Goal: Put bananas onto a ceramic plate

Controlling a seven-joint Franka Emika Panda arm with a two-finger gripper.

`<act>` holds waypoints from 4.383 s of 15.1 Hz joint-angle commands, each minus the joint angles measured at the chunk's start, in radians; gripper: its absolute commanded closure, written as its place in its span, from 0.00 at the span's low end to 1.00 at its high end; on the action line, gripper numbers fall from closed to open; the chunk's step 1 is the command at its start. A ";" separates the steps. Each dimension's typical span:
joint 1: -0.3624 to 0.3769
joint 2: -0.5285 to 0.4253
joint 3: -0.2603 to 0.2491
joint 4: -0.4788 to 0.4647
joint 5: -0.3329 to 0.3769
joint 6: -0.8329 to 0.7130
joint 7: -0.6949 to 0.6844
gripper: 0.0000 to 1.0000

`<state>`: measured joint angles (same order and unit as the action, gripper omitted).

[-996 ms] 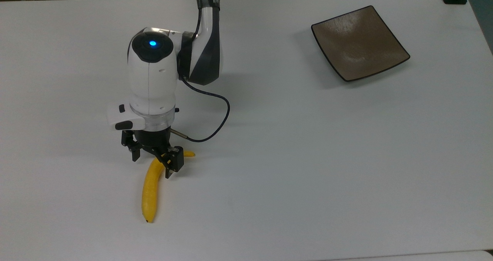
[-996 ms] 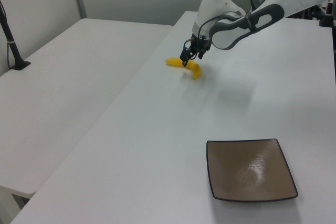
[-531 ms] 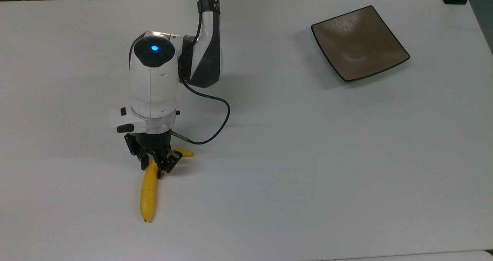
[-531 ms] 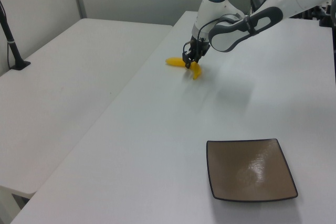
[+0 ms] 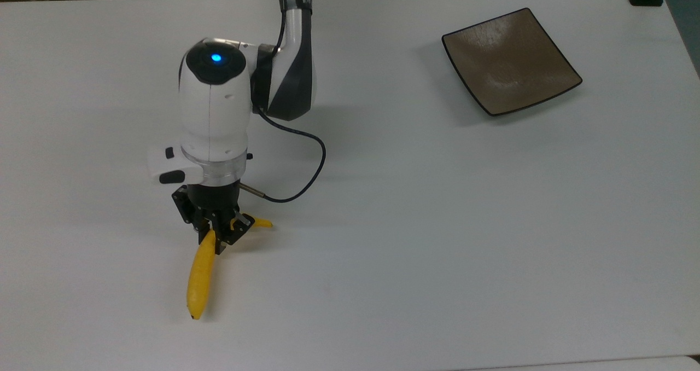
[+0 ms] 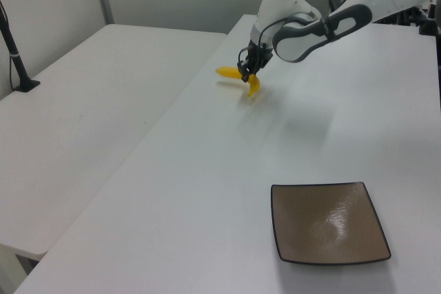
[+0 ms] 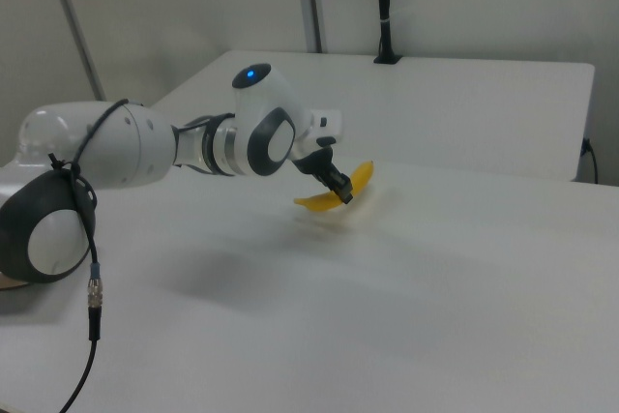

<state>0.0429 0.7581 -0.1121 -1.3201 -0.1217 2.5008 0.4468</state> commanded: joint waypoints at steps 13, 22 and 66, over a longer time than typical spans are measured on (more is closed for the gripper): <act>0.014 -0.560 0.179 -0.362 0.057 -0.603 -0.310 0.74; 0.115 -0.661 0.317 -0.464 0.201 -0.721 -0.281 0.74; 0.077 -0.663 0.040 -0.423 0.166 -0.583 -0.424 0.00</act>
<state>0.1464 0.1136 -0.0773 -1.7290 0.0227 1.9329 0.0484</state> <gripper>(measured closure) 0.000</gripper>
